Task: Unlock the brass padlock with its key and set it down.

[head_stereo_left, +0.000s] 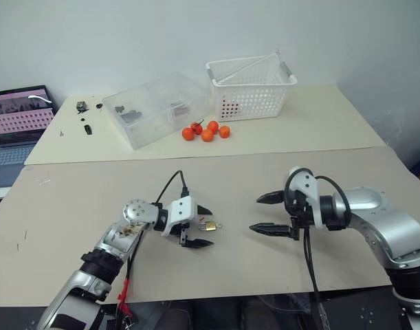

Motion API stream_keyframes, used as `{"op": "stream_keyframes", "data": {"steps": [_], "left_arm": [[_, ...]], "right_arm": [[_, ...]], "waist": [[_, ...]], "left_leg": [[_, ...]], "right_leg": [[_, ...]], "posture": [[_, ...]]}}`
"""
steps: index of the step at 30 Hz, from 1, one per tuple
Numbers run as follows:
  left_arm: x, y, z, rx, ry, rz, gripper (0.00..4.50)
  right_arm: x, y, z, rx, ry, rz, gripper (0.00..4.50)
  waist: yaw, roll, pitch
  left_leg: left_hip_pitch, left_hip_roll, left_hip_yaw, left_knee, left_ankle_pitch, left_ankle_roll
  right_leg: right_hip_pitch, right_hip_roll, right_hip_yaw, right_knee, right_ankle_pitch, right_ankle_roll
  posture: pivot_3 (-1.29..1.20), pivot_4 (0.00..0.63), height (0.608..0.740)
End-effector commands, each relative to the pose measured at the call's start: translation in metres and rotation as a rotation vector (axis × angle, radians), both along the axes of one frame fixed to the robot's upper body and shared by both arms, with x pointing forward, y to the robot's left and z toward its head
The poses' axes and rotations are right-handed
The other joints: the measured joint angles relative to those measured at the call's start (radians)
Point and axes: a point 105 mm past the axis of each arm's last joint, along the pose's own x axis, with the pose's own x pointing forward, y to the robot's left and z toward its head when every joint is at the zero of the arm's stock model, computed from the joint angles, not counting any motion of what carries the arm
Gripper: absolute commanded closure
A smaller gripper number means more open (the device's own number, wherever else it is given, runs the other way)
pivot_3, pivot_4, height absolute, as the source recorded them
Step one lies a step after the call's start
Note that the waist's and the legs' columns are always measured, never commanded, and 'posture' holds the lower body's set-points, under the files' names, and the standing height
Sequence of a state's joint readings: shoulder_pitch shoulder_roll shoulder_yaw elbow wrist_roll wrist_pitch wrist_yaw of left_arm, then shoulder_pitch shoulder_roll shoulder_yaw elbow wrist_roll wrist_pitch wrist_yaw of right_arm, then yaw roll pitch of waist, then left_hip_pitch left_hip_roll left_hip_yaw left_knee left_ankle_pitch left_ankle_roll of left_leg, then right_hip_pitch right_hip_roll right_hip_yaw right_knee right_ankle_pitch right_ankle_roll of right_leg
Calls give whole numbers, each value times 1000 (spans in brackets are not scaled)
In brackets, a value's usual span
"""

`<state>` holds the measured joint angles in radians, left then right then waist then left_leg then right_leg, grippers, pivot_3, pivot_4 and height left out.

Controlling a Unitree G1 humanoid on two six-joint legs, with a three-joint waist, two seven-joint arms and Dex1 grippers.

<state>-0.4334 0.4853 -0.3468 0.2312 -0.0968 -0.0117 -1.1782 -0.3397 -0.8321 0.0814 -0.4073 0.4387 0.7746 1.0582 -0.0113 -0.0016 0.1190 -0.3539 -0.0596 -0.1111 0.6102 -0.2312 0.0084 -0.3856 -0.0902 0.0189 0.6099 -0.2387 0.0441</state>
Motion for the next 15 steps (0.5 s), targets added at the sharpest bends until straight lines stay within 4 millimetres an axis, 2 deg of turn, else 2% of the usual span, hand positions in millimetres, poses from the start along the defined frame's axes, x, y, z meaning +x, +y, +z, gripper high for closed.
{"op": "stream_keyframes", "data": {"steps": [1,7,8,9,11,12,13,15], "left_arm": [[3,-2,2,17,-63,0,0],[2,-1,-3,18,-30,41,0],[2,0,-3,21,-22,49,519],[2,1,-3,24,-15,53,624],[2,4,-2,33,-9,57,1452],[3,6,-2,36,-9,60,1619],[4,8,0,38,-10,64,2223],[9,12,2,45,-20,77,2950]], "right_arm": [[0,2,14,8,-54,7,56],[6,5,13,1,-72,8,56],[7,5,13,0,-74,8,0],[7,5,13,-1,-76,9,0],[9,6,12,-6,-78,12,0],[9,6,11,-9,-79,13,0],[10,6,11,-13,-80,16,0],[11,6,10,-16,-84,19,0]], "waist": [[-1,0,0],[0,0,-1],[0,0,-1],[0,0,-1],[-1,0,-1],[-1,0,-1],[-1,0,-1],[-1,0,-1]], "left_leg": [[0,0,0,0,0,0],[1,1,0,0,0,0],[1,1,0,0,0,0],[1,1,0,0,0,0],[1,1,0,0,0,0],[1,1,0,0,0,0],[1,1,0,0,0,0],[1,1,0,0,0,0]], "right_leg": [[0,0,0,0,0,0],[1,1,0,0,0,0],[1,1,0,0,0,0],[1,1,0,0,0,0],[1,1,0,0,0,0],[1,1,0,0,0,0],[1,1,0,0,0,0],[1,1,0,0,0,0]], "posture": [[0,150,740],[0,150,740],[0,150,740],[0,150,740],[0,150,740],[0,150,740],[0,150,740],[0,150,740]]}}
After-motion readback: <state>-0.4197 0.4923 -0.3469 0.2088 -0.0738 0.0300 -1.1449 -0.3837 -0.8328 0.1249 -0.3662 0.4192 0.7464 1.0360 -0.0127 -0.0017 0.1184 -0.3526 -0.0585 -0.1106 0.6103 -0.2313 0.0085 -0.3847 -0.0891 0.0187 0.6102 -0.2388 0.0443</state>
